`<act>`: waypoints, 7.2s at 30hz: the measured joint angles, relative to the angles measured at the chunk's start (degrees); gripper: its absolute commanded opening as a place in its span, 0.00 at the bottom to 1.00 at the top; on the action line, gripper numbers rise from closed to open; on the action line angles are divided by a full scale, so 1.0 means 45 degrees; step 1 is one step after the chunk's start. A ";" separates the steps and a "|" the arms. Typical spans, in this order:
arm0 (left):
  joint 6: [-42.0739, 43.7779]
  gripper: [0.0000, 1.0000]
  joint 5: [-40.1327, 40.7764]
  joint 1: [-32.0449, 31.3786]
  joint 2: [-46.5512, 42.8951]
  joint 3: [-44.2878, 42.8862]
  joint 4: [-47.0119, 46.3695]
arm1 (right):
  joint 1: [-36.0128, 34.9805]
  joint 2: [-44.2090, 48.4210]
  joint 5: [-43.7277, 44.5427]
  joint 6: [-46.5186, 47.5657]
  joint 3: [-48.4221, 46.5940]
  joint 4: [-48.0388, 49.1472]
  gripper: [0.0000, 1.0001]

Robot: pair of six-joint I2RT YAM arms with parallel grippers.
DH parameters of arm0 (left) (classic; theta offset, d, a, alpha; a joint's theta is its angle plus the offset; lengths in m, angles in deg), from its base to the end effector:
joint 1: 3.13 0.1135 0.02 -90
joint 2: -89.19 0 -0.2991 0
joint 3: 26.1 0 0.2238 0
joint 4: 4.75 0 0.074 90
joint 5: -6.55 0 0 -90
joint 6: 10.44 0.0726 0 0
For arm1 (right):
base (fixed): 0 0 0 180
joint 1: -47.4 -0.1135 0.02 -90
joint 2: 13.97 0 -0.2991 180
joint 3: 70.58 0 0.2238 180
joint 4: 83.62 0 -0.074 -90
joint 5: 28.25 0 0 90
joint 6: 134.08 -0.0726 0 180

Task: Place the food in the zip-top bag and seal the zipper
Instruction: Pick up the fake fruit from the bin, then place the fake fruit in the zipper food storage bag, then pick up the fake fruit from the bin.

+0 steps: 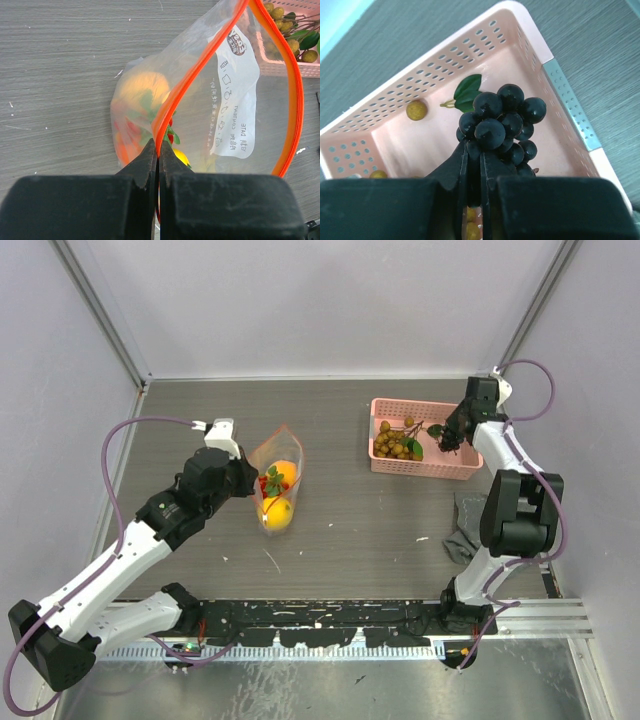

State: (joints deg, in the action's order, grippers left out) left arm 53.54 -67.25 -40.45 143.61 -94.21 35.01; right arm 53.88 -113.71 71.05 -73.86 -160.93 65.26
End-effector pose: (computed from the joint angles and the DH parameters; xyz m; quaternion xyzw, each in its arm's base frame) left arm 0.1654 -0.1006 0.3466 0.0085 0.8432 -0.1734 0.5088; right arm 0.3982 -0.0570 0.2772 0.3139 0.8497 0.0121 0.4235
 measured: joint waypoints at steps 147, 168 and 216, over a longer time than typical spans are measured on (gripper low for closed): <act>-0.0068 0.00 -0.0092 0.0325 0.0287 0.0170 -0.0316 | -0.6125 0.4823 0.0908 0.2914 0.1253 -0.1331 0.84; -0.0053 0.00 -0.0136 0.0379 0.0287 0.0170 -0.0316 | -0.2890 0.1214 -0.1399 0.2803 0.1151 0.0015 0.79; -0.0068 0.00 -0.0228 0.0403 0.0549 0.0228 -0.0427 | -0.6577 0.6402 -0.1598 0.1549 0.0491 -0.1481 0.00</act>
State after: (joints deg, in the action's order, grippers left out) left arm 53.24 -68.27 -38.63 146.08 -93.18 33.09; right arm 24.28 -84.90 63.86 -66.89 -158.73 58.59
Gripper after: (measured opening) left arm 0.007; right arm 0.211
